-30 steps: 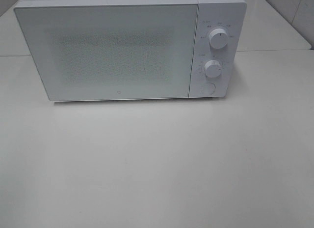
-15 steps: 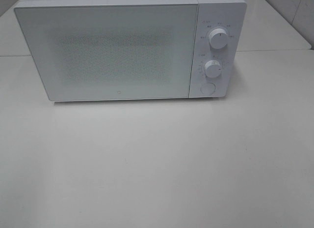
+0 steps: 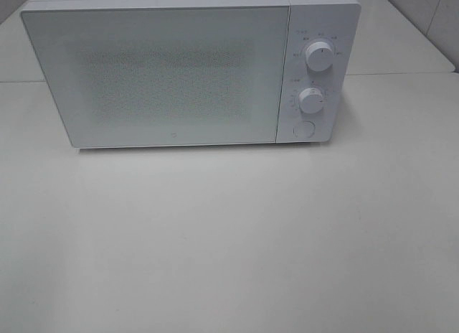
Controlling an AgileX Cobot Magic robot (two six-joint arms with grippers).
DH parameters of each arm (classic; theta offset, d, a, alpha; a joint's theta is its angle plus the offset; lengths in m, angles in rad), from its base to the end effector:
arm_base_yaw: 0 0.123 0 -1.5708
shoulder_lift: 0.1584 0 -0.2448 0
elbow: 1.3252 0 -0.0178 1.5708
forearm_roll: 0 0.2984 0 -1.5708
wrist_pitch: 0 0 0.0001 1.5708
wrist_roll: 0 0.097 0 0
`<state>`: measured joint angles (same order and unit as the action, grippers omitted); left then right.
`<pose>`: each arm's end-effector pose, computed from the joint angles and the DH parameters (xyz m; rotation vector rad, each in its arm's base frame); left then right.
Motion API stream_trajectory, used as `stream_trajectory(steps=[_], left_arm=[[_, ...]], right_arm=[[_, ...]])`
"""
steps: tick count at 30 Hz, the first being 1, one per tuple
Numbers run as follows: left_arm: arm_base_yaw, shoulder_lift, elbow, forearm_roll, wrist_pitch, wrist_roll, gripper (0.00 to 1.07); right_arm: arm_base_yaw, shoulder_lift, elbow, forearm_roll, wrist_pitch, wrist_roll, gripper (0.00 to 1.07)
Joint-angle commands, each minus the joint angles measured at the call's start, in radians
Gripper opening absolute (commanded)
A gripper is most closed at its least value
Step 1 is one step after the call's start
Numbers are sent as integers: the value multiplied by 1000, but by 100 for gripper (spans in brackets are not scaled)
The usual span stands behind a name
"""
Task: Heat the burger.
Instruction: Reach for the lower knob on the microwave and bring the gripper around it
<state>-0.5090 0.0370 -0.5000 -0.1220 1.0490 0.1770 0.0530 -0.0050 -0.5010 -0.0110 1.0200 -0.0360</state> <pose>0.0734 -0.0527 0.2958 0.7022 1.9601 -0.3502 0.0837 0.0035 0.3017 -0.0886 1.9956 -0.0021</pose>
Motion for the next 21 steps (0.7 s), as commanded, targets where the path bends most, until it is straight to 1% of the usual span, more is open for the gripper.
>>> stream_trajectory(steps=[1, 2, 3, 4, 5, 6, 7, 8, 9, 11, 12, 13, 14, 15, 16, 17, 18, 21], left_arm=[[71, -6, 4, -14, -15, 1, 0], [71, -6, 4, -14, -15, 1, 0], [101, -6, 4, -14, -15, 1, 0], [168, -6, 4, -14, -15, 1, 0], [168, -6, 4, -14, -15, 1, 0], [195, -6, 4, -14, -15, 1, 0], [252, -6, 4, -14, -15, 1, 0], [252, -6, 4, -14, -15, 1, 0], [301, -6, 4, -14, -15, 1, 0], [316, -8, 4, -14, -15, 1, 0], [350, -11, 4, -14, -15, 1, 0], [367, -15, 4, -14, -15, 1, 0], [367, -15, 4, -14, -15, 1, 0], [397, -23, 4, -14, -15, 1, 0], [409, -29, 4, -14, -15, 1, 0], [409, -29, 4, -14, -15, 1, 0], [427, -39, 4, -14, -15, 1, 0], [427, -70, 4, -14, -15, 1, 0]], right_arm=[[-9, -26, 0, -2, -16, -2, 74], [-9, -26, 0, -2, -16, -2, 74], [-9, -26, 0, -2, -16, -2, 74], [-9, -26, 0, -2, -16, -2, 74], [-9, -26, 0, -2, -16, -2, 74], [-9, -26, 0, -2, -16, -2, 74], [-9, -26, 0, -2, -16, -2, 74], [-9, -26, 0, -2, -16, -2, 74], [-9, -26, 0, -2, -16, -2, 74], [-9, -26, 0, -2, -16, -2, 74], [-9, -26, 0, -2, -16, -2, 74], [-9, -26, 0, -2, -16, -2, 74], [-9, -26, 0, -2, -16, -2, 74], [-9, -26, 0, -2, -16, -2, 74], [-9, -26, 0, -2, -16, -2, 74], [-9, -26, 0, -2, -16, -2, 74], [-9, -26, 0, -2, -16, -2, 74], [-9, -26, 0, -2, -16, -2, 74]])
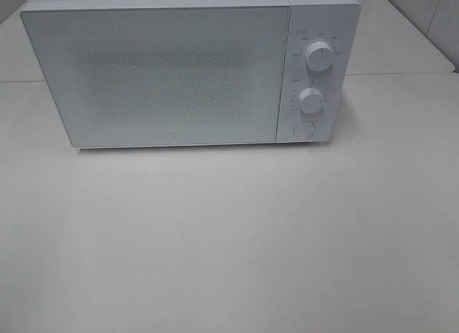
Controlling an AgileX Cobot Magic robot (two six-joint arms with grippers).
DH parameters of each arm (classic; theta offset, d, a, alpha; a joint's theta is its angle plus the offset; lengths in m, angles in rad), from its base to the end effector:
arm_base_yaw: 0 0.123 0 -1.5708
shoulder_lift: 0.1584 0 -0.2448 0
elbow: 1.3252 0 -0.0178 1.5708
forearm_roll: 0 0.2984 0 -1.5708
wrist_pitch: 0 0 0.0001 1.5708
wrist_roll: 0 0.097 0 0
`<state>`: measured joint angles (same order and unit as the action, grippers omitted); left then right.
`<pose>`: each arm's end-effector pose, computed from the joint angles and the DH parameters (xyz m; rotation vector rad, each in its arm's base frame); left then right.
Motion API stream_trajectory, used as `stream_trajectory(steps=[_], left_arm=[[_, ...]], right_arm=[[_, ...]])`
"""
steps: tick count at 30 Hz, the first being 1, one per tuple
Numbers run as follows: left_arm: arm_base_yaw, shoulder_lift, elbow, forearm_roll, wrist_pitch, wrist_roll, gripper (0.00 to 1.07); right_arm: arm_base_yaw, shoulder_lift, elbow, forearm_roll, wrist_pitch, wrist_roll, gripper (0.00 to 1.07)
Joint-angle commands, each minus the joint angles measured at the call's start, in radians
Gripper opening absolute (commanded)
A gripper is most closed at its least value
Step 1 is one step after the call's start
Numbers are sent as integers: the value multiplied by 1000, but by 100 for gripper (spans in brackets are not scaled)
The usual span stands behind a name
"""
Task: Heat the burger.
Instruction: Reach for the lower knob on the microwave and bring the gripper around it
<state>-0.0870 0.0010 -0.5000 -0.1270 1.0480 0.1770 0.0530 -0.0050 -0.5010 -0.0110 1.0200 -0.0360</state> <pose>0.0822 -0.0179 0.2990 0.2716 2.0091 -0.0949 0.0837 0.0035 0.3017 -0.0886 1.9956 -0.0021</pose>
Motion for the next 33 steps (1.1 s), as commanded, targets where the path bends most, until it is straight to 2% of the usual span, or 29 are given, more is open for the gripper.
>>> stream_trajectory(steps=[1, 15, 20, 25, 28, 33], left_arm=[[5, -34, 4, -9, -14, 1, 0], [5, -32, 4, -9, -14, 0, 0], [5, -32, 4, -9, -14, 0, 0], [5, -32, 4, -9, -14, 0, 0], [5, -32, 4, -9, -14, 0, 0], [5, -32, 4, -10, -14, 0, 0]], right_arm=[[-9, -26, 0, -2, -16, -2, 74], [-9, -15, -22, -2, -59, 6, 74], [-9, -15, -25, -2, -125, 6, 74], [-9, -15, -21, 1, -334, 6, 74], [-9, -12, -21, 1, -356, 6, 74], [-9, 101, -21, -2, -427, 6, 72]])
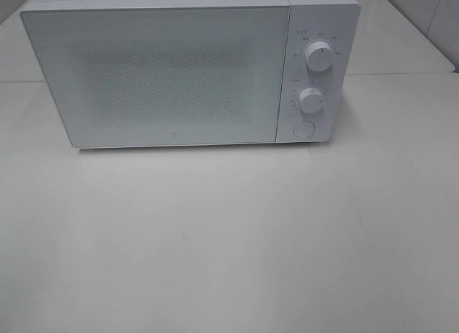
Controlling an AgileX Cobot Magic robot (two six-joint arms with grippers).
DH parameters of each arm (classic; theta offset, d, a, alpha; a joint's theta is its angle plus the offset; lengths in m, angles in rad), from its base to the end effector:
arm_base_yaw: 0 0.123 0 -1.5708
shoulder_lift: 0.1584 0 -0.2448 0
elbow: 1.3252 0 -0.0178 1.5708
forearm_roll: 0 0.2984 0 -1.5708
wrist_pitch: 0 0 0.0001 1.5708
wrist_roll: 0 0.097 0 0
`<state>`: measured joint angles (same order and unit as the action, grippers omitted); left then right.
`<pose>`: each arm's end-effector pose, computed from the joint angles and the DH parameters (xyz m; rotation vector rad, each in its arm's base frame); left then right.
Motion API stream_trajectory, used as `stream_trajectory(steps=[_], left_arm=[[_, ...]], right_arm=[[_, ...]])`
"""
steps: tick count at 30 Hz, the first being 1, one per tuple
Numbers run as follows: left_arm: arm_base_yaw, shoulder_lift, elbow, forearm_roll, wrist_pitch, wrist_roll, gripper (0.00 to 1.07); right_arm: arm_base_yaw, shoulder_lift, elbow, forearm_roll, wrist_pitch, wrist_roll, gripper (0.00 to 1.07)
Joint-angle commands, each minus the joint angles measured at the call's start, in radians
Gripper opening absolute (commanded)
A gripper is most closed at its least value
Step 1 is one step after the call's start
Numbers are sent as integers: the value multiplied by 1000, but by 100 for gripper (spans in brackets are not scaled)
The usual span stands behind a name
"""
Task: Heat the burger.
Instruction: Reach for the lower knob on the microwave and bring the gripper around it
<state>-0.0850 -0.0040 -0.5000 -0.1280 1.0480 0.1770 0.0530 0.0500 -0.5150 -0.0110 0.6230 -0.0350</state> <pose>0.0814 -0.0177 0.2994 0.2693 2.0043 -0.0945 0.1018 0.0048 0.3384 -0.0746 1.6399 0.0017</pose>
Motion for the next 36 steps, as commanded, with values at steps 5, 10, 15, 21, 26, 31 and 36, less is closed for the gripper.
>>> stream_trajectory(steps=[5, 10, 15, 21, 26, 31, 36], left_arm=[[3, -27, 4, -9, -14, 0, 0], [3, -27, 4, -12, -14, 0, 0], [3, -27, 4, -27, -14, 0, 0], [3, -27, 4, -35, -14, 0, 0], [3, -27, 4, -35, -14, 0, 0], [3, -27, 4, -35, -14, 0, 0], [3, -22, 5, -35, -14, 0, 0]], right_arm=[[-8, 134, -7, -2, -89, 5, 70], [-5, 240, -7, -2, -238, 5, 68], [-5, 346, -7, -2, -357, 5, 67], [-5, 487, -7, -2, -438, 5, 67], [-5, 601, -7, -2, -502, 5, 67], [-5, 735, -7, -2, -585, 5, 67], [-5, 855, -7, -2, -692, 5, 67]])
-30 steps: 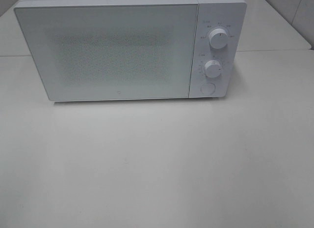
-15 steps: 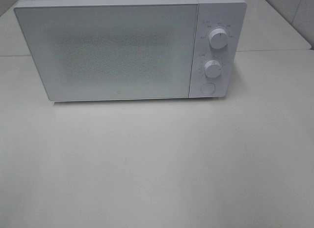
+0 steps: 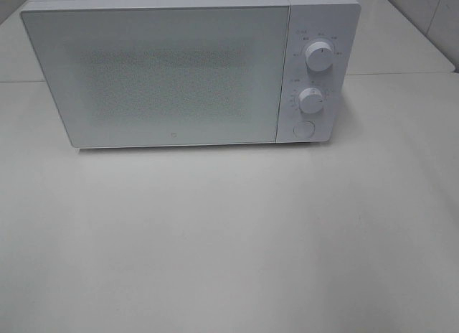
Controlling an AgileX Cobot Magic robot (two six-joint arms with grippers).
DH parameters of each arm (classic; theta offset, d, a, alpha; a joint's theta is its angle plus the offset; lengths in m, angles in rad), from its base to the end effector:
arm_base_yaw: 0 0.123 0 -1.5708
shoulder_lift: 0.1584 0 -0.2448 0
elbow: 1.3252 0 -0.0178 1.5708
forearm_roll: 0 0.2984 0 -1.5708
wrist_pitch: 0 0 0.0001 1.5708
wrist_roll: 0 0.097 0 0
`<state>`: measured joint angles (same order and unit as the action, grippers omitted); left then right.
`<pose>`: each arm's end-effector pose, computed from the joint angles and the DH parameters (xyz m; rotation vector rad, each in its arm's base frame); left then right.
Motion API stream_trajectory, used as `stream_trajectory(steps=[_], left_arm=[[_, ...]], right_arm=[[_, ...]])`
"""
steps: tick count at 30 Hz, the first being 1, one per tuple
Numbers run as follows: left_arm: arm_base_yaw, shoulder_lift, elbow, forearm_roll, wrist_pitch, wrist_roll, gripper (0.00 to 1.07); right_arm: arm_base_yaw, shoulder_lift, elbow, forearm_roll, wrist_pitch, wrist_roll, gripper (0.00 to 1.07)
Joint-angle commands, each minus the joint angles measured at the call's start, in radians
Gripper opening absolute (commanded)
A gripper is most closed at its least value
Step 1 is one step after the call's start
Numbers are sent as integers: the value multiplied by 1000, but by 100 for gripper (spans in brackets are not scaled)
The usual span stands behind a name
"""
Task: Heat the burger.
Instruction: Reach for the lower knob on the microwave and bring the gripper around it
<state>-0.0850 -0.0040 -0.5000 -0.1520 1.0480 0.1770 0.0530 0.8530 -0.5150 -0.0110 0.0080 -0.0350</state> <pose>0.0810 -0.0197 0.2997 0.2701 2.0024 -0.1231 0.2570 0.0136 0.2488 -0.0905 1.8274 0.0048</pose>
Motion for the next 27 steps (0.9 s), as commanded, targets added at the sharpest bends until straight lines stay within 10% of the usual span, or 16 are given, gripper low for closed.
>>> stream_trajectory(steps=[1, 17, 27], left_arm=[[3, -22, 5, -11, -14, 0, 0], [3, -5, 5, -12, -14, 1, 0], [3, -5, 5, -48, -12, 54, 0]], right_arm=[[-5, 52, -7, -2, -77, 5, 67], [6, 295, -7, -2, -311, 5, 67], [199, 369, -7, 54, -398, 5, 67]])
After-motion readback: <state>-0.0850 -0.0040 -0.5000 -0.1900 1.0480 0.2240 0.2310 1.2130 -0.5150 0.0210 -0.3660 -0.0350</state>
